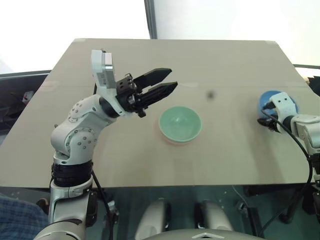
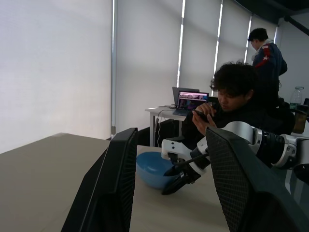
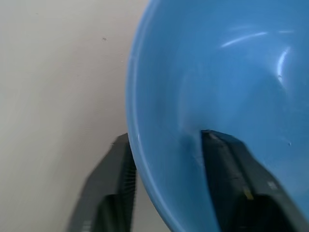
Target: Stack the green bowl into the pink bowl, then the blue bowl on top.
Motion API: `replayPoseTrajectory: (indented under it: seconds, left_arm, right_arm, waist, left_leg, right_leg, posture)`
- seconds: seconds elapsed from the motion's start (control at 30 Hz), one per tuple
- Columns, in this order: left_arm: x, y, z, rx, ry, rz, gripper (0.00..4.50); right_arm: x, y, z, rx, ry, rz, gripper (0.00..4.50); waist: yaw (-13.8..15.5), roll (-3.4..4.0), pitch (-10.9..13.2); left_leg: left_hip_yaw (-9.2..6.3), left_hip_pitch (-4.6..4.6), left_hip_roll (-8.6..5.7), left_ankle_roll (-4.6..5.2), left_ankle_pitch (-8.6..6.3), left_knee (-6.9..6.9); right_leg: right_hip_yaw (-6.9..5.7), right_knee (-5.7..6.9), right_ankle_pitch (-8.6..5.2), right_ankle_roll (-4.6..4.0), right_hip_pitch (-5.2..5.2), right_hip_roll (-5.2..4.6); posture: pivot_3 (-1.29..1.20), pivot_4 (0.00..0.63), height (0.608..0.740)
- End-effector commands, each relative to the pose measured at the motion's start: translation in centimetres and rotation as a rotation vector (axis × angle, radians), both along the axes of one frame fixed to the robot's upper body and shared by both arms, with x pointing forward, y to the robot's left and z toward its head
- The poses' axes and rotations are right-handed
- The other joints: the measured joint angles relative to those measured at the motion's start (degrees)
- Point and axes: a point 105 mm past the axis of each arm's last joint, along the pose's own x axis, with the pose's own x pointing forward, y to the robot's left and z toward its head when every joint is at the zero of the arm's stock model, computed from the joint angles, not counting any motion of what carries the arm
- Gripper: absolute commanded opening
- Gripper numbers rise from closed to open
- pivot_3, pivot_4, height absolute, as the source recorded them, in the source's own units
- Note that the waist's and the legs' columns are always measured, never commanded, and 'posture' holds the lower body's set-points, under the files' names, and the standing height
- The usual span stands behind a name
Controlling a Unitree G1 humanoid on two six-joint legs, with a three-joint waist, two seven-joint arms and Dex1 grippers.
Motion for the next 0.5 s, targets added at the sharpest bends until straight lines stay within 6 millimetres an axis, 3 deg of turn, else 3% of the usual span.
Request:
replayPoseTrajectory:
  seconds: [0.03, 0.07, 0.23, 0.37, 0.5]
  left_arm:
    - [-0.1, 0.1, 0.8, 0.003, -0.042, 0.010, 2.33]
    - [0.0, 0.1, 0.7, 0.004, -0.041, 0.012, 2.33]
    - [-0.1, 0.1, 0.3, 0.018, -0.035, 0.015, 2.33]
    - [0.1, 0.4, 0.0, 0.034, -0.039, 0.037, 2.33]
    - [0.2, 0.7, 0.1, 0.030, -0.046, 0.050, 2.33]
  right_arm:
    - [0.2, -0.5, 1.5, -0.022, -0.057, -0.006, 0.36]
    - [0.2, -0.5, 1.5, -0.024, -0.059, -0.005, 0.09]
    - [0.4, 0.1, 2.4, -0.044, -0.100, 0.035, 0.09]
    - [0.5, 5.2, 6.3, 0.004, -0.257, 0.299, 0.09]
    - [-1.6, 10.3, 8.8, 0.045, -0.326, 0.587, 0.09]
  waist:
    - [0.0, 0.00, 0.0]
    - [0.1, -0.10, -0.1]
    - [0.1, -0.13, -0.1]
    - [-0.2, -0.06, 0.0]
    - [-0.3, -0.04, 0.0]
  left_leg:
    - [0.00, 0.00, 0.00, 0.00, 0.00, 0.00]
    - [0.00, 0.00, 0.00, 0.00, 0.00, 0.00]
    - [-0.02, 0.01, -0.01, 0.00, 0.00, 0.01]
    - [-0.02, 0.01, 0.00, 0.00, 0.00, -0.01]
    - [-0.02, 0.01, 0.04, -0.01, 0.00, -0.06]
  right_leg:
    - [0.00, 0.00, 0.00, 0.00, 0.00, 0.00]
    - [0.00, 0.00, 0.00, 0.00, 0.01, 0.00]
    - [-0.01, -0.03, 0.00, 0.00, 0.04, -0.01]
    - [-0.01, -0.02, 0.00, 0.00, 0.01, 0.01]
    - [0.00, -0.03, 0.00, 0.00, -0.02, 0.05]
  posture:
    - [0.00, 0.150, 0.740]
    - [0.00, 0.150, 0.740]
    - [0.00, 0.150, 0.740]
    - [0.00, 0.150, 0.740]
    - [0.00, 0.150, 0.740]
